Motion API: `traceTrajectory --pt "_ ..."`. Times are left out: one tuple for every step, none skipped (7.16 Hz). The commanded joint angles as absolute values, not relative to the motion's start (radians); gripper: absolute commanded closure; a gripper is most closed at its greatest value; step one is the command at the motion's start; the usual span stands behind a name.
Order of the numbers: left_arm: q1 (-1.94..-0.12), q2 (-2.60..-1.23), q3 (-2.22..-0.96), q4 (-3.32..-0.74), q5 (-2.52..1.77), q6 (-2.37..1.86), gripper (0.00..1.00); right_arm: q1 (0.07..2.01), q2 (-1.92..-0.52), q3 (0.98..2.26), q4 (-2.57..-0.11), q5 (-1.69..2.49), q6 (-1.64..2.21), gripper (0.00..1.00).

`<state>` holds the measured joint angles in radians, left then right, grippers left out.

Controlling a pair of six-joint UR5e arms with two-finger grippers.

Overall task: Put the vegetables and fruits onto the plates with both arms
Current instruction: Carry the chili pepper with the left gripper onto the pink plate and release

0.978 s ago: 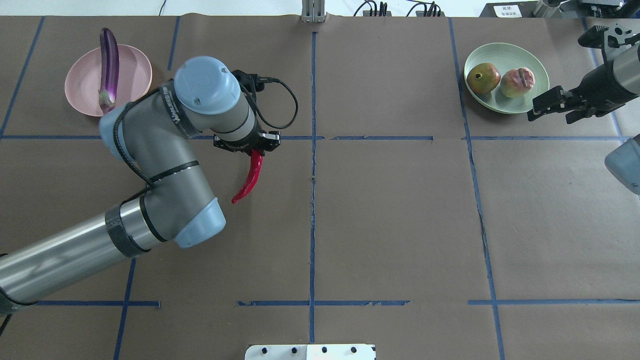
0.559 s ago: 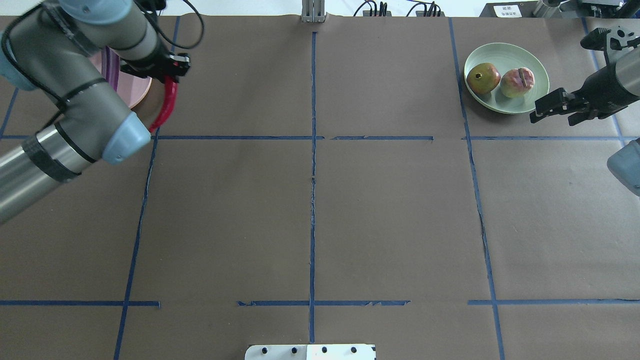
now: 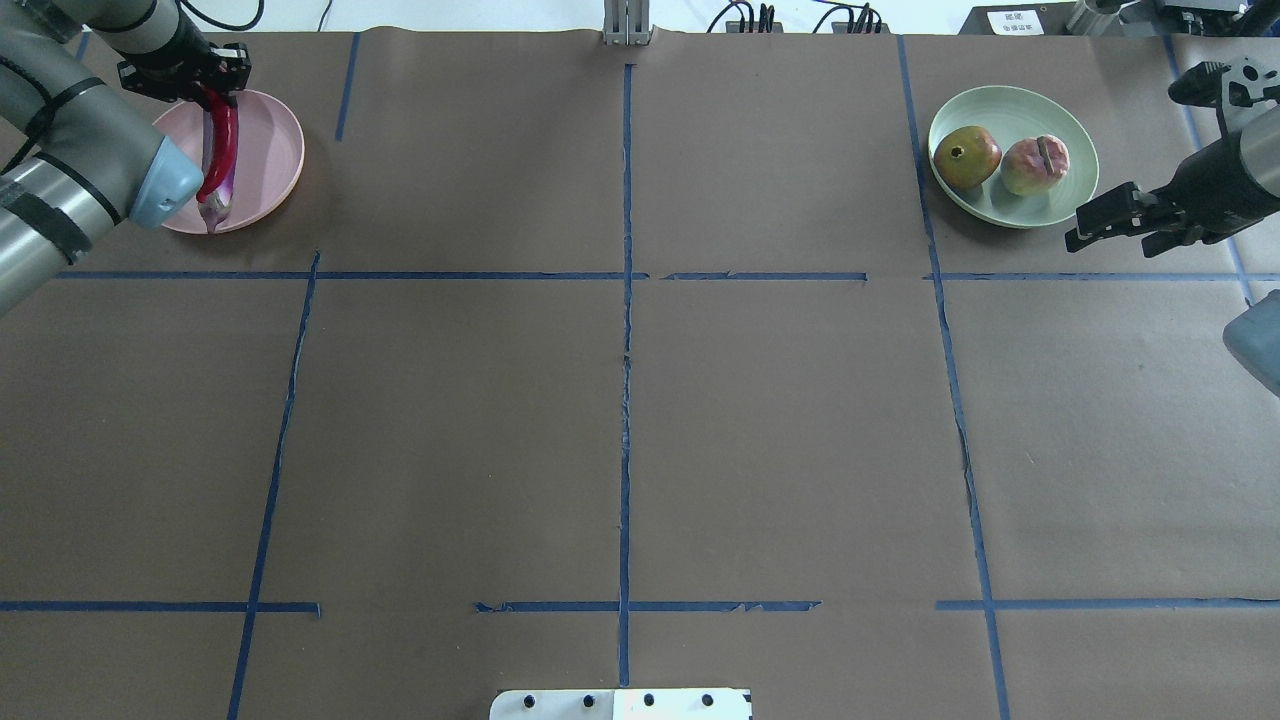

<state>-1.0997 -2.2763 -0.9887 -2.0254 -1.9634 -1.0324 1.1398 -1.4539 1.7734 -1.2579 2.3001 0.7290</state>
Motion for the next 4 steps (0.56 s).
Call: traceTrajectory --pt "-1.056 -2.286 -0.956 -2.055 -1.957 -1.074 0.66 1.138 -1.456 1.773 -1.259 2.299 0.729 0.00" --pt "-1.054 -2.281 -0.945 -2.068 -1.956 -1.062 0.17 1.140 -1.454 1.775 -1.258 2.301 0.729 0.00" --pt "-1.063 -2.281 -0.946 -2.068 -1.957 -1.049 0.10 1.140 -1.454 1.775 -1.259 2.299 0.729 0.00" --pt "-1.112 -2.280 -0.957 -2.068 -1.974 -0.996 0.10 1.169 -1.468 1.772 -1.264 2.301 0.720 0.00"
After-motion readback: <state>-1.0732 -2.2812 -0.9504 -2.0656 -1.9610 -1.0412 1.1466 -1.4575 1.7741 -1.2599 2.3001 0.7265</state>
